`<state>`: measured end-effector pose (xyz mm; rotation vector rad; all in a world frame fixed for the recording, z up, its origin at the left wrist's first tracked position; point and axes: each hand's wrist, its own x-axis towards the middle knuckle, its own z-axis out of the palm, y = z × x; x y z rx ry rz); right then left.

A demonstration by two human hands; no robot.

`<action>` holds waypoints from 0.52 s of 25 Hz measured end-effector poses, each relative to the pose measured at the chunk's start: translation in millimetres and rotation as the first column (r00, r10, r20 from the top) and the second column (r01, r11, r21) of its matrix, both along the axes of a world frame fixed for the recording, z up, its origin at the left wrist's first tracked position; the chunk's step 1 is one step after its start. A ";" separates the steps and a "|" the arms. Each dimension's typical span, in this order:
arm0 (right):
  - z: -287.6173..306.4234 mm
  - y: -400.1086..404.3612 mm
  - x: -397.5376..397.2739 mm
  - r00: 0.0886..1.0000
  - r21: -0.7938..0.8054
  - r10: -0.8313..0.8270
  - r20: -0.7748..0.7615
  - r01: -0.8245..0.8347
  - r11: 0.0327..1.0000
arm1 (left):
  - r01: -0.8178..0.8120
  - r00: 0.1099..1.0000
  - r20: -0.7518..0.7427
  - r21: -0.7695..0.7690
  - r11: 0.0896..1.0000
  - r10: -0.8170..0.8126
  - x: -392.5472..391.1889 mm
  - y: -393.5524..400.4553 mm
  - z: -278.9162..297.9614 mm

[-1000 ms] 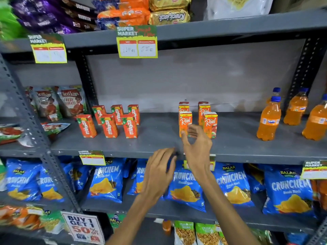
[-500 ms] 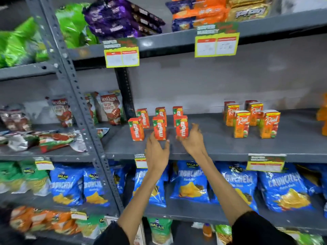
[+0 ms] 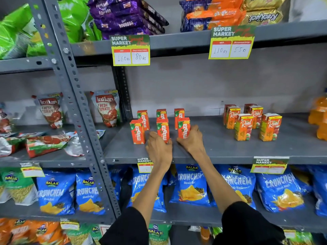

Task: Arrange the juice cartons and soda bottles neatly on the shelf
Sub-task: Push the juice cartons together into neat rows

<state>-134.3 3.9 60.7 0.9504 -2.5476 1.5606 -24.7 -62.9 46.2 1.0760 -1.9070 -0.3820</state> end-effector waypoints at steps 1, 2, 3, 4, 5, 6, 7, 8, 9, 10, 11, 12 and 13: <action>-0.3 0.2 0.4 1.000 0.002 0.004 -0.003 -0.004 1.000 | 0.007 1.000 -0.005 -0.010 1.000 -0.007 1.0 -0.3 -1.7; -0.9 0.0 0.2 1.000 -0.001 0.011 -0.004 -0.011 1.000 | 0.014 1.000 -0.006 -0.016 1.000 -0.014 1.9 -1.2 -2.8; -0.8 0.3 0.6 1.000 0.001 0.018 -0.005 -0.018 1.000 | 0.018 1.000 -0.007 -0.017 1.000 -0.019 2.6 -2.1 -3.8; -0.9 0.1 1.1 1.000 0.005 0.025 -0.008 -0.025 1.000 | 0.021 1.000 -0.010 -0.016 1.000 -0.022 3.1 -2.5 -4.3; -0.4 0.2 2.6 0.999 0.014 0.031 -0.013 -0.031 0.999 | 0.022 1.000 -0.011 -0.017 1.000 -0.022 3.4 -2.5 -4.6; -0.4 0.0 3.4 0.999 0.020 0.035 -0.019 -0.035 0.999 | 0.020 1.000 -0.010 -0.020 1.000 -0.020 3.5 -1.7 -4.5; 0.2 0.5 4.8 0.999 0.028 0.036 -0.022 -0.035 0.999 | 0.014 1.000 -0.010 -0.022 1.000 -0.015 3.6 -0.8 -4.5; 0.1 0.4 5.1 0.999 0.030 0.036 -0.028 -0.035 0.999 | 0.011 1.000 -0.009 -0.021 1.000 -0.011 3.4 -0.3 -4.0; 0.1 0.7 5.4 0.999 0.035 0.033 -0.030 -0.032 0.999 | 0.009 1.000 -0.006 -0.022 1.000 -0.009 3.7 -0.2 -3.4; -0.3 0.5 5.4 0.999 0.038 0.032 -0.035 -0.031 0.999 | 0.008 1.000 -0.001 -0.024 1.000 -0.008 3.7 -0.5 -3.0; 0.0 0.5 5.8 0.999 0.047 0.032 -0.040 -0.030 0.998 | 0.007 1.000 0.005 -0.025 1.000 -0.007 3.8 -0.8 -2.6; -0.5 0.1 5.7 0.998 0.055 0.033 -0.046 -0.031 0.998 | 0.005 1.000 0.008 -0.025 1.000 -0.005 4.0 -0.2 -1.8; -0.2 0.4 6.4 0.998 0.063 0.032 -0.049 -0.029 0.998 | 0.004 1.000 0.010 -0.024 1.000 -0.003 4.0 0.8 -0.8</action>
